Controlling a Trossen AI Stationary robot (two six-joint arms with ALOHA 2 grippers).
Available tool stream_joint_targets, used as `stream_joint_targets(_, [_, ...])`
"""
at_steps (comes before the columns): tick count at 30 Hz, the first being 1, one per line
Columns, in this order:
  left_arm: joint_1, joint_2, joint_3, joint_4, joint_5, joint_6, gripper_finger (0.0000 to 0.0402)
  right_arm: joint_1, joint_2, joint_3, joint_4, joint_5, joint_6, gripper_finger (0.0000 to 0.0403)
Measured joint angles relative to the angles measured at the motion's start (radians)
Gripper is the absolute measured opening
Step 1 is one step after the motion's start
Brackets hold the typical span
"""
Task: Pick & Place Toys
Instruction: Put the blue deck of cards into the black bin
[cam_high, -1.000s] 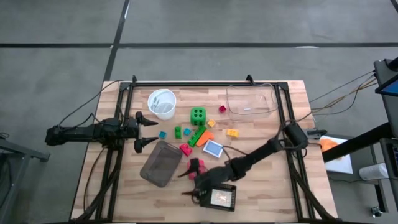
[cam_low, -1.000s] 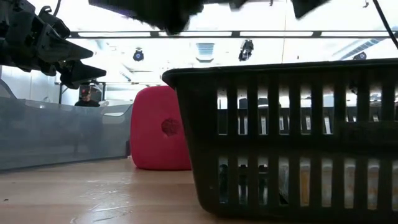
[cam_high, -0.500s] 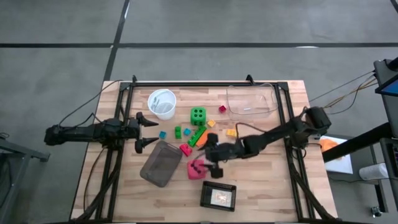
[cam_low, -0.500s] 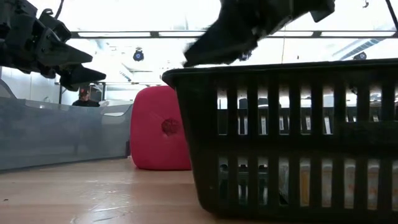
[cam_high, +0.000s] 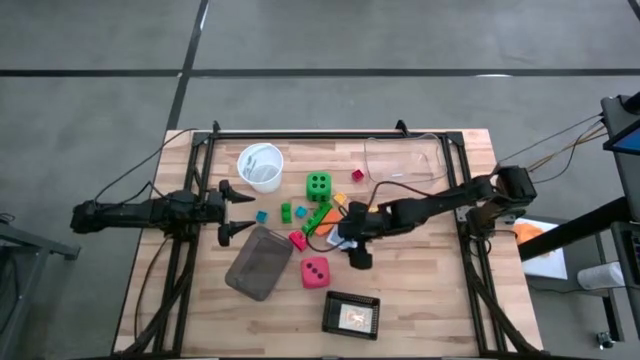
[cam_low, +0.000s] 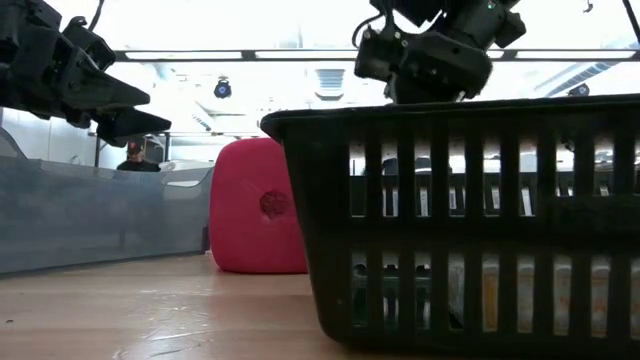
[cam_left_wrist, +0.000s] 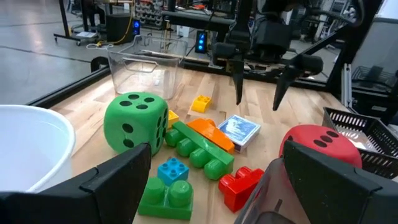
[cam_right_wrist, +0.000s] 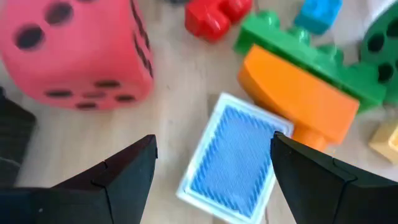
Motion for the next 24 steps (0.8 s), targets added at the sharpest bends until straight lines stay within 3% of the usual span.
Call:
stream_joint_targets(13, [0.000,0.000,-0.001,0.001,-0.004,0.004,0.0362,-0.012,0.000,0.010,-0.071,0.059,0.005,0.0305])
stream_joint_targets(21, [0.000,0.000,-0.001,0.001,-0.004,0.004,0.0362,-0.034,0.000,0.066,-0.161,0.004,0.031,0.0306])
stream_joint_targets(24, [0.000,0.000,-0.001,0.001,-0.004,0.004,0.0362,-0.040,0.006,0.072,-0.168,-0.005,0.038,0.0324])
